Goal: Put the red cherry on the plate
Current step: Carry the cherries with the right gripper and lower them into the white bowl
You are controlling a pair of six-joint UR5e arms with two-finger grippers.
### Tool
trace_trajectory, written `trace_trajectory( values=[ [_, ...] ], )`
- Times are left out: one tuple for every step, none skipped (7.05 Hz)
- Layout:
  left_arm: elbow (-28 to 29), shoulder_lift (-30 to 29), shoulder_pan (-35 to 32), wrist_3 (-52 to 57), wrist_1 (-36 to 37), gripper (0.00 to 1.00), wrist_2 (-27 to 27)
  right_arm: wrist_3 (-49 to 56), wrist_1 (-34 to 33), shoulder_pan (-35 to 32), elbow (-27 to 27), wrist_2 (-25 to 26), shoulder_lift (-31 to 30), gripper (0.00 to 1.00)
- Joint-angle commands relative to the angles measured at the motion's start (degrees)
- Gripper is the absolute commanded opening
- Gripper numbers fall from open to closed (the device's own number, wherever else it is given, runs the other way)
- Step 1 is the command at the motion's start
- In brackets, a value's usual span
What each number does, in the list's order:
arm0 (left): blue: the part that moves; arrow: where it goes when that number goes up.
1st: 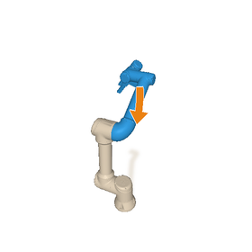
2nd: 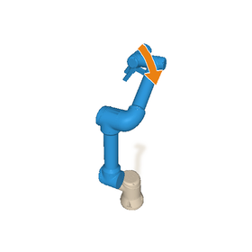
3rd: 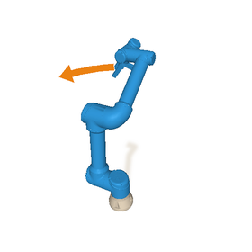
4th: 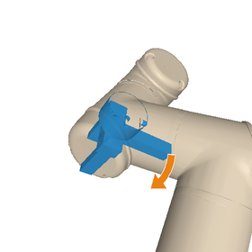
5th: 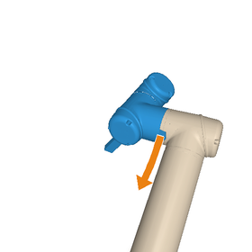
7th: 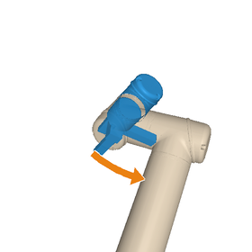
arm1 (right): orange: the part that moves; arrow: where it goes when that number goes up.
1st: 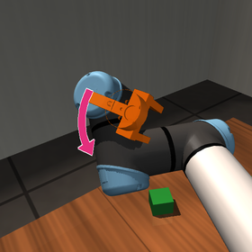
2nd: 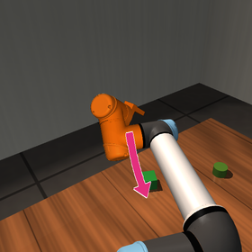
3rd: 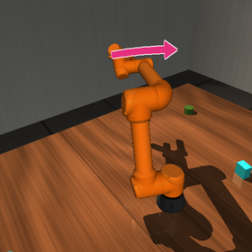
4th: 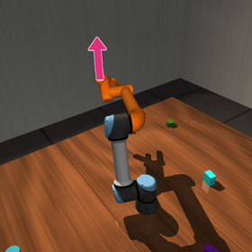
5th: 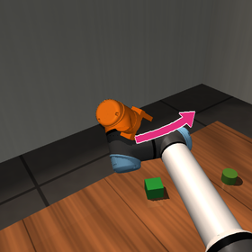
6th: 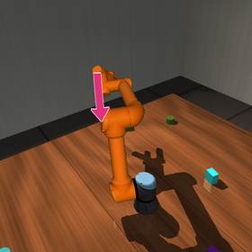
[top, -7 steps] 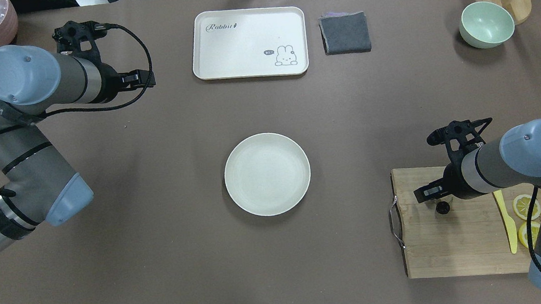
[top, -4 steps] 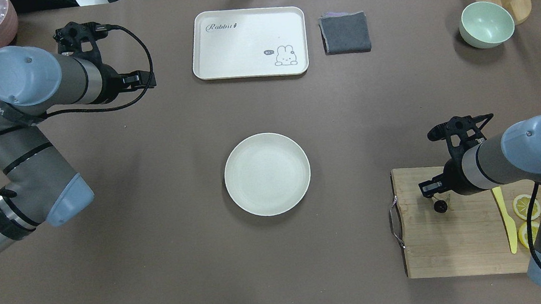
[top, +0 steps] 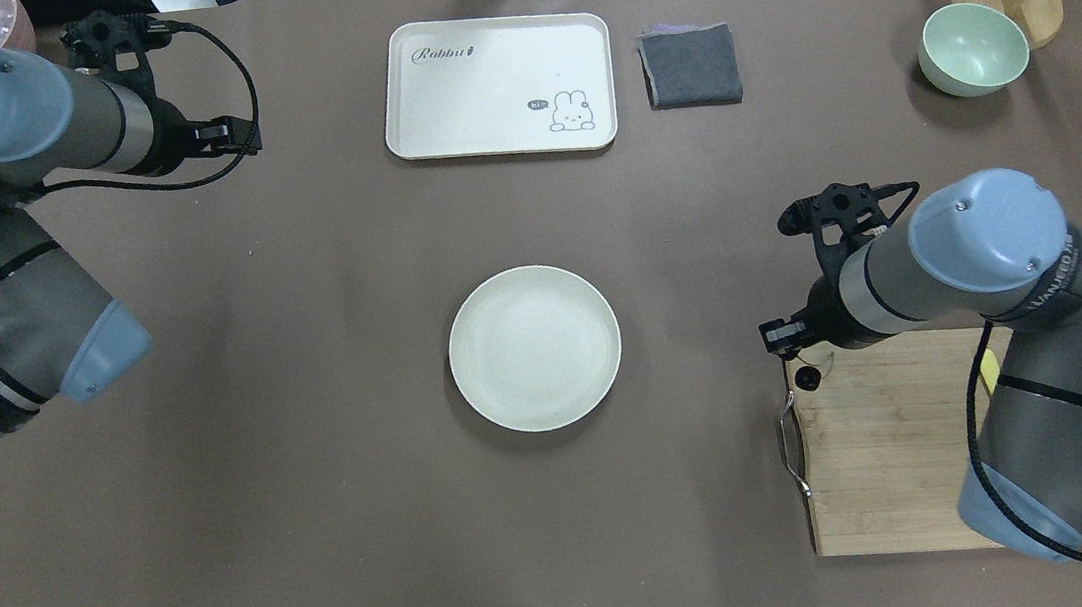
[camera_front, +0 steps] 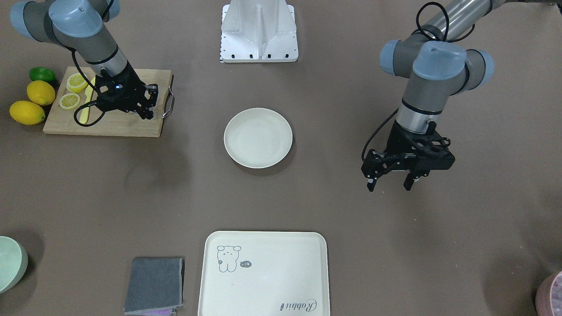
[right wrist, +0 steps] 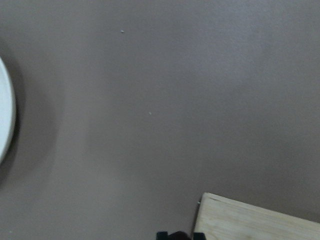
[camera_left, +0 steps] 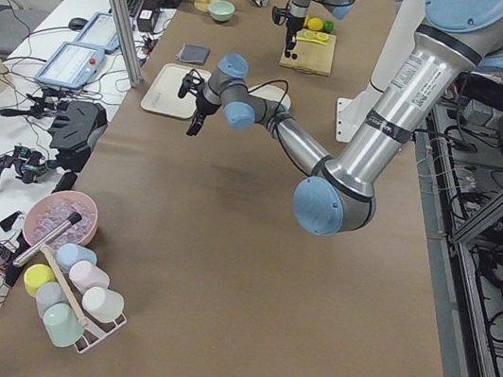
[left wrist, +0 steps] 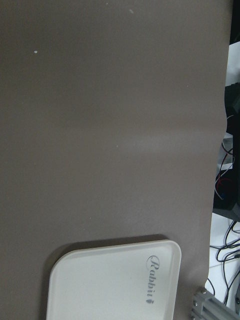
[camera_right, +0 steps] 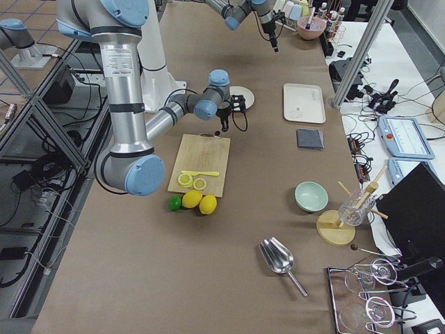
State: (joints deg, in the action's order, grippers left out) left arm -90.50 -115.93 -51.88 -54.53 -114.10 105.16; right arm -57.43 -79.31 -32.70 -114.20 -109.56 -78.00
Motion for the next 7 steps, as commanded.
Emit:
trace_trajectory(
  values=[
    [4.80,1.31,-8.21,10.12,6.15,0.98,10.56,-0.66,-9.60,0.97,1.95,0.57,12.38,0.00],
    [4.81,3.32,-11.55,12.14,6.17,0.98,11.11,-0.84,-10.68,1.49,5.01,1.01,17.22,0.00],
    [5.07,5.00,-15.06,18.25,6.35,0.98,12.33,-1.79,-10.60,2.20,9.91,2.40,22.49,0.00],
    [6.38,6.14,-18.49,22.84,6.35,0.98,15.83,-1.80,-10.17,2.73,15.27,4.16,26.98,0.00],
    [6.74,7.20,-20.44,25.58,6.35,0.98,17.60,-1.72,-9.81,3.51,19.58,4.87,30.15,0.00],
    [7.00,7.56,-21.42,25.79,6.35,0.98,17.62,-1.72,-7.64,4.65,21.80,5.66,30.53,0.00],
    [7.44,7.65,-22.03,25.79,6.35,0.98,17.71,-3.11,-4.13,5.71,23.65,6.54,30.71,0.00]
  ],
)
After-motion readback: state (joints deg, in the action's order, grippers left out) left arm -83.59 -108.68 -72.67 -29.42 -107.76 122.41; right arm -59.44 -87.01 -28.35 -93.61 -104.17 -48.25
